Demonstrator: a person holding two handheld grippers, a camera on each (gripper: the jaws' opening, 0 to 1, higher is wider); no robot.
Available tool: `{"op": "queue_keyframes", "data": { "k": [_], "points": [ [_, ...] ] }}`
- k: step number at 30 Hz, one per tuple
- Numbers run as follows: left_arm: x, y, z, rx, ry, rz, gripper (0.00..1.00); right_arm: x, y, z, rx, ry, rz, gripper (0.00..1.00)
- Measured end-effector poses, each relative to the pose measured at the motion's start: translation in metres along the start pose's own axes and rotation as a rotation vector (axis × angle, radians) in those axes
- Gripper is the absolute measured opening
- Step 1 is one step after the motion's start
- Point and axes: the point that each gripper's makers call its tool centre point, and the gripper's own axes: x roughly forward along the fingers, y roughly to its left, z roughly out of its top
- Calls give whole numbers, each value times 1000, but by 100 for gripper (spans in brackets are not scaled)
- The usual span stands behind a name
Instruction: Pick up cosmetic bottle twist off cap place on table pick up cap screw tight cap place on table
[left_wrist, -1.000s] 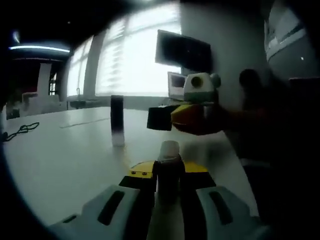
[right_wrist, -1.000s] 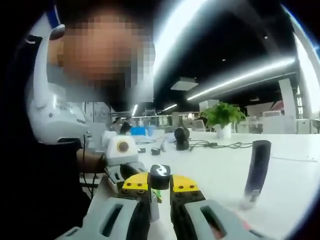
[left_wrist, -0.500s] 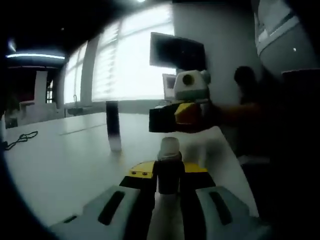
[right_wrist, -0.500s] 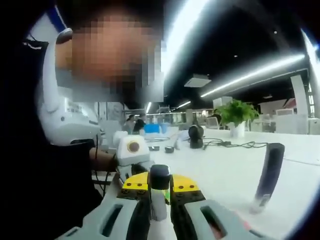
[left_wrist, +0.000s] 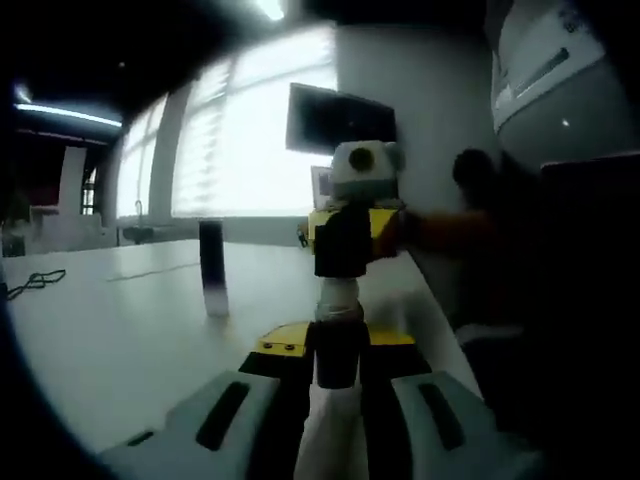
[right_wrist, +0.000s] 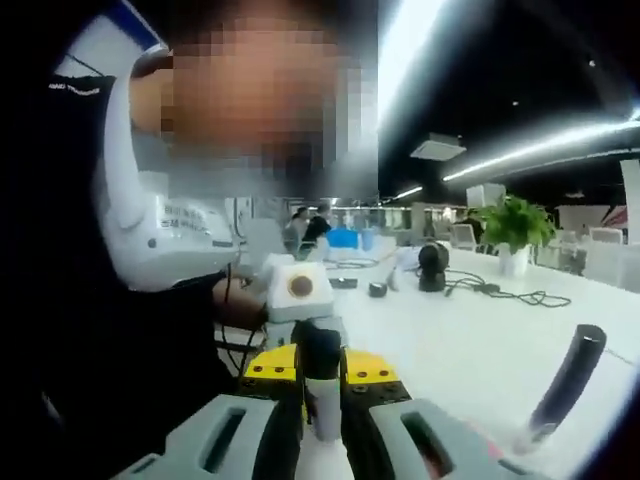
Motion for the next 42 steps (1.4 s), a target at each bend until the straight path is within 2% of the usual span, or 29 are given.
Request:
{"op": "queue_keyframes", "data": {
  "k": [3,7,11,12,13,22,23,26,32,34,40,42],
  "points": [
    [0,-1,1,-3,-5,-6,8,2,5,-5,-7,55,60,8],
    [-1,-4,1,-6,-7,-20,8,7,6,-11,-38,112,93,8],
    [-1,-5,1,-6,-5,-28,8,8,8,-12,-40,128,119,8],
    [-1,-6,1,-8,-8,-32,8,-18,-6,-10,-42,133,129,8],
    [-2,-7,2,-9,-9,-36,8,-33,-14,-10,-42,138,139,8],
    [-3,-14,4,-24,-15,-82,8,-39,-11,-11,-88,231,225,8],
    [-4,-15,6,-32,-24,-90,8,-34,-8,-3,-94,237,233,7],
    [-5,-16,8,-48,-38,-98,8,-37,-9,3,-92,234,245,7],
    [-4,-16,6,-36,-24,-90,8,-36,-13,0,-61,193,221,8],
    [-4,-14,6,-33,-23,-82,8,-36,-14,0,-58,173,192,7],
    [-7,4,15,-63,-63,-2,8,-37,-30,7,-38,69,23,7],
    [-8,7,17,-75,-73,13,8,-35,-30,8,-13,28,-14,7]
  ]
}}
